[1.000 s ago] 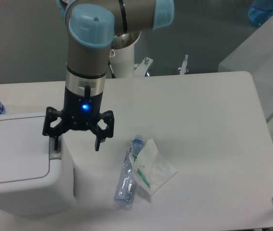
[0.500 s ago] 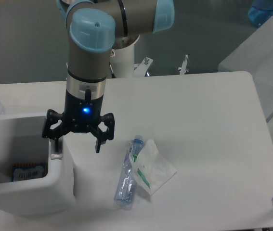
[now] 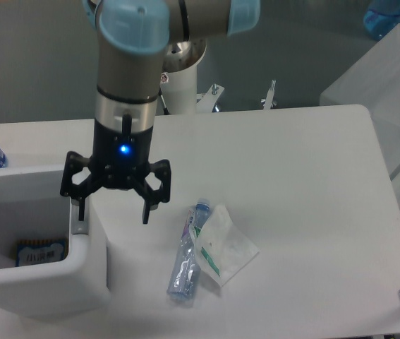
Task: Open the trash can
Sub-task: 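Hold the gripper at the raised lid edge, keeping the can open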
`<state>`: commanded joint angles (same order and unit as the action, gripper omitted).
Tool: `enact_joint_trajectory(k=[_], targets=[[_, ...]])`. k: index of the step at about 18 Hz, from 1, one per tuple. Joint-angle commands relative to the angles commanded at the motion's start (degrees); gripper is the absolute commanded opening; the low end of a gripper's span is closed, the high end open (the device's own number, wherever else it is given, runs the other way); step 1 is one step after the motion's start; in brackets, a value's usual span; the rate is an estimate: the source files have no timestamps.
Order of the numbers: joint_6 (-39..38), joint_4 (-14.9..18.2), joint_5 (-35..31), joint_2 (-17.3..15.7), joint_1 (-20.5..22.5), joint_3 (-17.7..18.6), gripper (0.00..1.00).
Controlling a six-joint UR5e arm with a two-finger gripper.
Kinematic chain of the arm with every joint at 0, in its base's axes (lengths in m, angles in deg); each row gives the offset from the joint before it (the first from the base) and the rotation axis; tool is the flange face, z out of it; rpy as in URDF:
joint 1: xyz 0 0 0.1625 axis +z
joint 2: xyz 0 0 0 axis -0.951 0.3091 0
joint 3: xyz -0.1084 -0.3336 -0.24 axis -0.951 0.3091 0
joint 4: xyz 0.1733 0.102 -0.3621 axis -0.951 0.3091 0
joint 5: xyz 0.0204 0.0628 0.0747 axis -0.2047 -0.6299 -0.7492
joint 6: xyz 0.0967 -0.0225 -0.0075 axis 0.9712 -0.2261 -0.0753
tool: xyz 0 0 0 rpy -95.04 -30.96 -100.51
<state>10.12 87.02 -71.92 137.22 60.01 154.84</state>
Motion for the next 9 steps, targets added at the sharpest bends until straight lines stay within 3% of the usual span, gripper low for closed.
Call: enact_joint_trajectory(k=[2, 5, 9], targets=[[7.6, 2.2, -7.1, -0.3, 1.7, 0.2, 1.00], [22.0, 8.6, -12.3, -0.7, 5.0, -0.1, 1.00], [30.8, 10.0, -12.6, -1.0, 9.8, 0.4, 1.00]])
